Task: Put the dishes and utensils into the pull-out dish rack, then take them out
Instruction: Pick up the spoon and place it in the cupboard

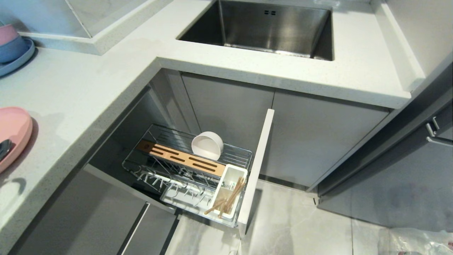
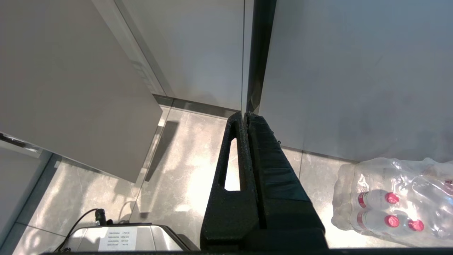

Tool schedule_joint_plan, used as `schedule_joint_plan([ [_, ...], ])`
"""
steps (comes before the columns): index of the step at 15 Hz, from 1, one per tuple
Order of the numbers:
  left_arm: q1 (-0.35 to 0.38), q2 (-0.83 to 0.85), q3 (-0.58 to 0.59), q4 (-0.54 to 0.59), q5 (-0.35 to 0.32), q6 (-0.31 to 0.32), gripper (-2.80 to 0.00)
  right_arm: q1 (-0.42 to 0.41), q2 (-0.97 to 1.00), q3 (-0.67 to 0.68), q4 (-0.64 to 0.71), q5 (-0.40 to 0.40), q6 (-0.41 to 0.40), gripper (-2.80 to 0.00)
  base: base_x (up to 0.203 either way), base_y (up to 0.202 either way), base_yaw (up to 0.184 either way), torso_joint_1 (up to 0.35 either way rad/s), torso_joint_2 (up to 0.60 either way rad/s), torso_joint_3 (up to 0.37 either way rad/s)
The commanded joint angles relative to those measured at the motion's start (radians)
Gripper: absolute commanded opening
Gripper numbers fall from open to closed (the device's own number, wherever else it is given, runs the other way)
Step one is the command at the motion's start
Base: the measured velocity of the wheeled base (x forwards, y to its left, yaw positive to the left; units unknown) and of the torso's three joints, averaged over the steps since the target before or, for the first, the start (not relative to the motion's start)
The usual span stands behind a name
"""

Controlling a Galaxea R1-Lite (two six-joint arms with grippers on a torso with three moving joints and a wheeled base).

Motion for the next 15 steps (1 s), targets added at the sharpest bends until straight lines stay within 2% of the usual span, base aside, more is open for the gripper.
schedule_joint_plan([
  [1,0.014,0.034,0.034,-0.034,-0.006,-0.005,0.00,0.000,0.001,0.002,0.000,0.000,0.001,-2.80,0.000,0.000,0.000,0.000,0.00,0.000],
  [5,0.040,0.067,0.103,-0.162,-0.066,0.032,0.00,-0.001,0.001,0.002,0.000,0.000,0.001,-2.80,0.000,0.000,0.000,0.000,0.00,0.000],
  [15,0.057,0.100,0.143,-0.220,-0.075,0.049,0.00,0.000,0.001,0.002,0.000,0.000,0.000,-2.80,0.000,0.000,0.000,0.000,0.00,0.000],
])
